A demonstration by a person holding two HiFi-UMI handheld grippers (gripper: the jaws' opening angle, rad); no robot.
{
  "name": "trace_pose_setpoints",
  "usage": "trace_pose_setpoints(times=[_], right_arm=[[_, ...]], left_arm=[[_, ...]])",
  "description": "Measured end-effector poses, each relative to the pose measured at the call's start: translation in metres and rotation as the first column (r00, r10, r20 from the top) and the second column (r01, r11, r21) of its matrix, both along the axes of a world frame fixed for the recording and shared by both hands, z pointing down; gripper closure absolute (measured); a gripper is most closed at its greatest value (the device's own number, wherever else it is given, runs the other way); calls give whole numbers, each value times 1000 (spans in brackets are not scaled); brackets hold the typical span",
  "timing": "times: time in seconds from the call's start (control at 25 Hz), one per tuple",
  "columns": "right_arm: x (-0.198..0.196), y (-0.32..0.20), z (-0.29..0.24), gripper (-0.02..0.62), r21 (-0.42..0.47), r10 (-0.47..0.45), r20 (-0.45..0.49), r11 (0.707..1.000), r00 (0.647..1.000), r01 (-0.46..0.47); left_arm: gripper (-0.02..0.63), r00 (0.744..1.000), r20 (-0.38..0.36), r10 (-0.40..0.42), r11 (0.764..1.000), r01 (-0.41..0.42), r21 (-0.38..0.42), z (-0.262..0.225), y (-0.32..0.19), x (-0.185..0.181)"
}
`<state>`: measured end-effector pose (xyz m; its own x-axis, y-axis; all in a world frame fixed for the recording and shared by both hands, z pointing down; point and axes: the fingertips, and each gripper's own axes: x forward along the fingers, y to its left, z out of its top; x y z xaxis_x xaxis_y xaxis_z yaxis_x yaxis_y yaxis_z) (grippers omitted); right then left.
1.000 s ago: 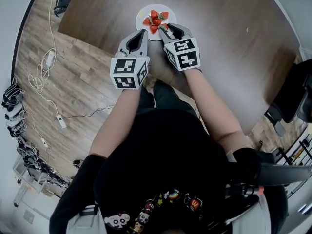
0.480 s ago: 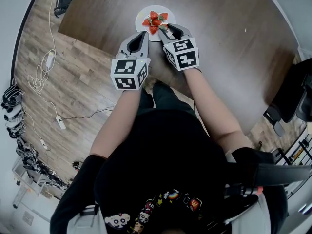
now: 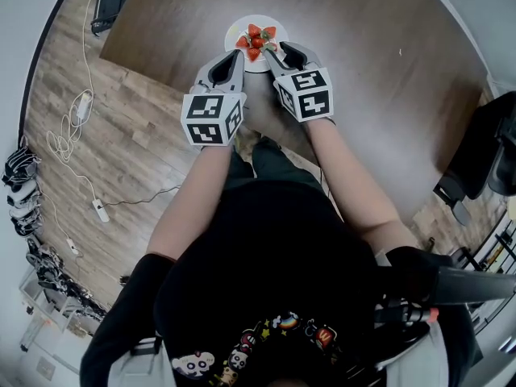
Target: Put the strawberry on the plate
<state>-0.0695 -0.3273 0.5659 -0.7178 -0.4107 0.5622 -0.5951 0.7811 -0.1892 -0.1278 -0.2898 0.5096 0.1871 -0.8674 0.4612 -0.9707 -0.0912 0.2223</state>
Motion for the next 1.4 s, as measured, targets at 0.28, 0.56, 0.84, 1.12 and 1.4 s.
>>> trace_pose_setpoints(times=[0.28,0.56,0.84,1.12,1.4], right_arm=[[7,-2,-38,474,48,55,78,997,995,-59],[29,-9,-91,589,130,179,208,969,962,-209],[37,-5,-111,591,169,210,248,952,946,-256],[45,-3,-115,591,181,236,257,941,937,-286],[40,-1,-112,591,175,227,253,945,941,-275]], left_arm=[[618,1000,13,27,999,-27,24,-13,-5,0],[618,999,29,37,998,-38,42,-23,-8,-5],[618,998,53,33,997,-36,62,-28,-9,-16],[618,998,64,4,996,-10,93,-35,-8,-23],[618,997,70,11,994,-18,111,-39,-12,-18]])
